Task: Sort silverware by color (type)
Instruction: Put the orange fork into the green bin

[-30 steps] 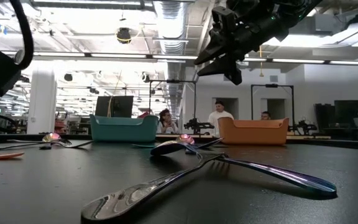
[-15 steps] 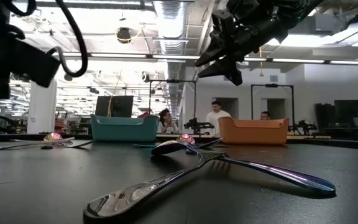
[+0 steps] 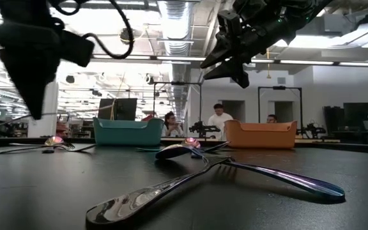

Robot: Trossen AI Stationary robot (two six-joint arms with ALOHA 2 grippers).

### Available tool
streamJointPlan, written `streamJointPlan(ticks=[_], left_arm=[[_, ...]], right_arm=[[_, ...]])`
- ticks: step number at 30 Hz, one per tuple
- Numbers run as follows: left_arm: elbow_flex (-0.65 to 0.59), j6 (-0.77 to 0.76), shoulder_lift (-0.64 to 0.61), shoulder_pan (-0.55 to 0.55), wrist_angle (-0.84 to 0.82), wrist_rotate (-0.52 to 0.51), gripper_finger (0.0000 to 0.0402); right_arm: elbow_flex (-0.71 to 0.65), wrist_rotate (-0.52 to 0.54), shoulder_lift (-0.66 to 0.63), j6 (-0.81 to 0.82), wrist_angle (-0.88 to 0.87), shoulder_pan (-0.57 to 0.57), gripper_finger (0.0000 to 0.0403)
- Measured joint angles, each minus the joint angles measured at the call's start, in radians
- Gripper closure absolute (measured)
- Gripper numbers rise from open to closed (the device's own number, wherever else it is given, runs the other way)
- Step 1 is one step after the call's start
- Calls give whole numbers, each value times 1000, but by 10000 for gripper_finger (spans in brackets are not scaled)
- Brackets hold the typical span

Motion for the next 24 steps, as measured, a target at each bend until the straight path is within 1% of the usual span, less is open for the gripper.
streamJointPlan(ticks=[4, 11, 17, 24], left_arm=[[0, 130, -47, 75, -15, -61, 401], [2, 438, -98, 245, -16, -137, 401], [66, 777, -105, 460, -4, -207, 401], [109, 1178, -105, 767, 145, -238, 401]], right_arm=[[0, 0, 0, 0, 0, 0, 243], [0, 0, 0, 43, 0, 0, 243], [0, 0, 0, 87, 0, 0, 243], [26, 0, 0, 106, 0, 1, 243]])
